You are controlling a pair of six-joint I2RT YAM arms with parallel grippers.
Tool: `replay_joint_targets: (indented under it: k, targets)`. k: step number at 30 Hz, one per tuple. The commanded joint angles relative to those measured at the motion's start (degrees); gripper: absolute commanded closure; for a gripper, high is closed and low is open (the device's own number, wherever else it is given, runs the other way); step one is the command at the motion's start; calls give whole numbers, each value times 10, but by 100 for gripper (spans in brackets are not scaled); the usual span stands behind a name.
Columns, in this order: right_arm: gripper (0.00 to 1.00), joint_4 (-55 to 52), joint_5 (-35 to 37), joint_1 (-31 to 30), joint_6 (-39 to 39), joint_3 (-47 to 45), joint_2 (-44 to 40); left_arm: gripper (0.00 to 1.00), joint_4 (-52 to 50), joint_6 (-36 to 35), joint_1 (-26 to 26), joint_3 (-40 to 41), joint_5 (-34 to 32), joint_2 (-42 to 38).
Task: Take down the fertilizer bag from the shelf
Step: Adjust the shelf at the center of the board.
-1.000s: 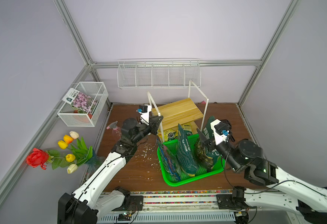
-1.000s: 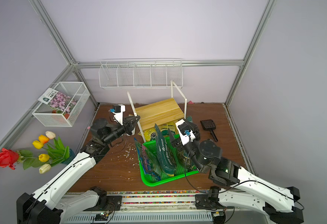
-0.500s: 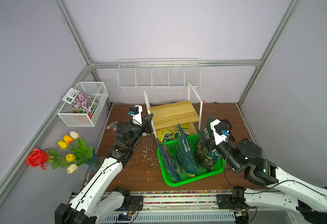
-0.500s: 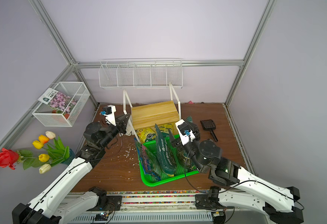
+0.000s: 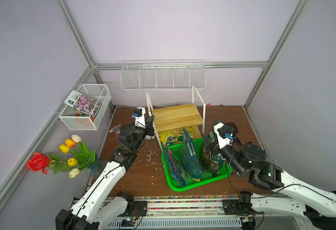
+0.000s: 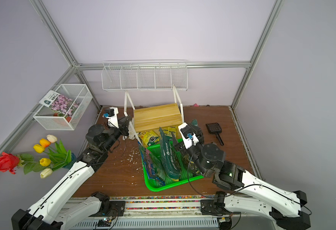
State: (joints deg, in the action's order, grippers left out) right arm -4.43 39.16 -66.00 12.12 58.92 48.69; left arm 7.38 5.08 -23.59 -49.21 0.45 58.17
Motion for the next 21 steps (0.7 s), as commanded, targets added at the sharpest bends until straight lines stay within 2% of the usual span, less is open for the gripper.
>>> replay_joint_targets:
  k: [1, 7, 11, 13, 17, 21]
  targets:
    - [19, 6, 0, -3, 7, 11, -6, 100, -96, -79, 29, -10, -195, 27]
    - [19, 10, 1, -4, 12, 13, -4, 100, -82, -111, 30, -27, -189, 34]
    - [18, 10, 2, -4, 13, 14, -3, 97, -96, -79, 30, -28, -120, 34]
    - [18, 10, 2, -4, 13, 13, -4, 97, -95, -68, 29, -17, -117, 34]
    - [18, 7, 4, -4, 15, 13, -7, 97, -99, -71, 29, -1, -169, 30]
    - [18, 7, 6, -4, 14, 10, -10, 97, -106, -78, 32, 3, -253, 12]
